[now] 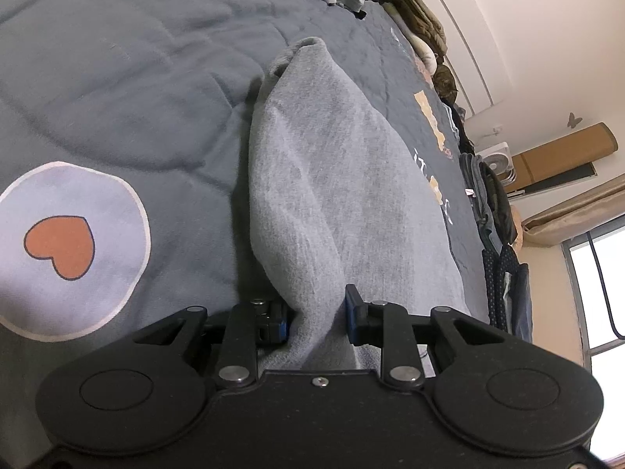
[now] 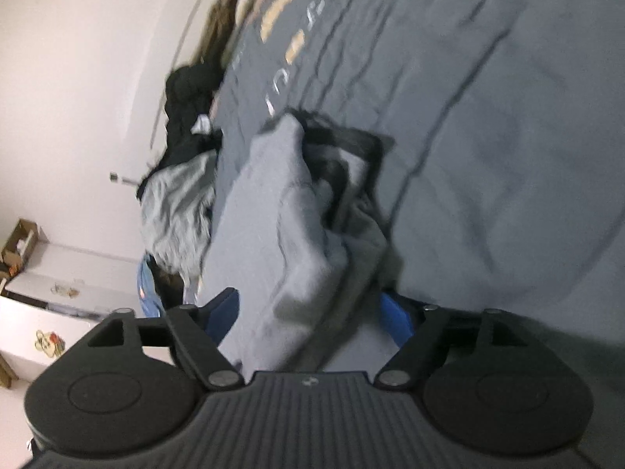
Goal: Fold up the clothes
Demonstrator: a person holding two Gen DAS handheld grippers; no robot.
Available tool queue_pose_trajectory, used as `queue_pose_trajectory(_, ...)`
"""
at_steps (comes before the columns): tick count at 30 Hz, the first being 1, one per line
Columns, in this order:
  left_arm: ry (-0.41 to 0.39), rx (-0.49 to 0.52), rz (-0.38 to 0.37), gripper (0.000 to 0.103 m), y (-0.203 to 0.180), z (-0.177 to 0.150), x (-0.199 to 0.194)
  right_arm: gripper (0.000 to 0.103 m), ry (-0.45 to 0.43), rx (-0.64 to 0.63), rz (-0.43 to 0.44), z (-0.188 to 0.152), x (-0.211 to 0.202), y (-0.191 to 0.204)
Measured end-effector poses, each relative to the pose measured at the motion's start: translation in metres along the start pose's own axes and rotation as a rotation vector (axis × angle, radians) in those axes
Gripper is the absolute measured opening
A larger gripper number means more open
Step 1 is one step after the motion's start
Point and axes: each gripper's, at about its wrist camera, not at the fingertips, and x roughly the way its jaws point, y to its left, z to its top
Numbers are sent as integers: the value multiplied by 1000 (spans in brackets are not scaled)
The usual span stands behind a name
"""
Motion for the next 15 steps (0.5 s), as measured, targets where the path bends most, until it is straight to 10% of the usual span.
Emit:
queue_pose_trajectory(4,2,6,-2,26,0,0,-2,102,-73,6,29,0,11,8)
queue_pose_trajectory(15,5,9,1,26,1,-3,-5,103,-176,-58,-150,3,63,41)
